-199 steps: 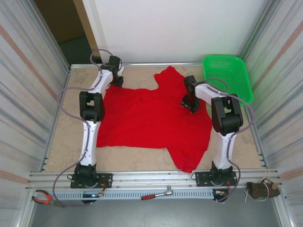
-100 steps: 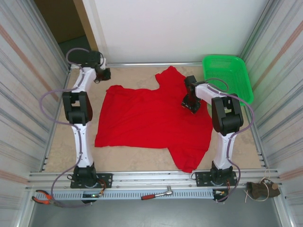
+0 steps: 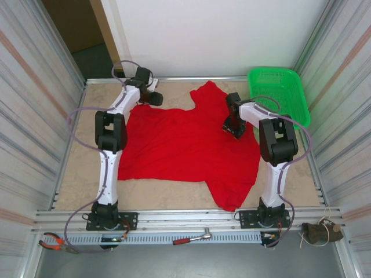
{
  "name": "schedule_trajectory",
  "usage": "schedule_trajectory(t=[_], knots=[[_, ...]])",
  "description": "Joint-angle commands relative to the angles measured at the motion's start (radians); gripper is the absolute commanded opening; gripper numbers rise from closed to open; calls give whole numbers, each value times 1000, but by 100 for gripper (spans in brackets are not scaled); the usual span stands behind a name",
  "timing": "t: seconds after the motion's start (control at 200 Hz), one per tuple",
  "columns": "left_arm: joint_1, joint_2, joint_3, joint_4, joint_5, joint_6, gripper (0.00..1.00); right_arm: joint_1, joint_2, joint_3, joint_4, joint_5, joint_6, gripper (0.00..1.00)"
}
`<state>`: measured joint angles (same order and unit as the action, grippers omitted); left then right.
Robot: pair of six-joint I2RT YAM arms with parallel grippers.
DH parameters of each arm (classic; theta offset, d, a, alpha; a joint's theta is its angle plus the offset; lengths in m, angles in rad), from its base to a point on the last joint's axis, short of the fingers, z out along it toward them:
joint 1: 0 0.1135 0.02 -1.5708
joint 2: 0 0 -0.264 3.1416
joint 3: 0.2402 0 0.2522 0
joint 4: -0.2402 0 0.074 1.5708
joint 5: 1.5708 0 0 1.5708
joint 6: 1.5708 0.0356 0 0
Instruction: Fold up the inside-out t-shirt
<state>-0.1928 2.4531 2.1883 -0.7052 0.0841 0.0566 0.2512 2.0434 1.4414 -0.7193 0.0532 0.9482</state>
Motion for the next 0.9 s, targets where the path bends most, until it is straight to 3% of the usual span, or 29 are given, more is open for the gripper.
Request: schedule_trajectory(t=[0.0, 0.26, 0.521, 0.561, 0.666, 0.716, 0.897], knots=[[33, 9, 15, -46, -60, 38, 64, -23, 37, -47, -73, 42, 30, 50], [47, 32, 28, -96, -121, 10, 64, -30, 32, -49, -75, 42, 34, 49], [56, 55, 56, -155, -20, 15, 69, -36, 28, -48, -75, 40, 39, 49], [56, 66, 69, -170, -11, 18, 62, -36, 30, -49, -75, 39, 42, 49], [59, 73, 80, -187, 4, 16, 16, -38, 31, -50, -77, 37, 47, 49], [61, 59, 66, -174, 6, 6, 1, -38, 31, -50, -78, 37, 50, 49], [85, -116, -105, 2, -23, -125, 0, -41, 30, -50, -84, 37, 66, 49]])
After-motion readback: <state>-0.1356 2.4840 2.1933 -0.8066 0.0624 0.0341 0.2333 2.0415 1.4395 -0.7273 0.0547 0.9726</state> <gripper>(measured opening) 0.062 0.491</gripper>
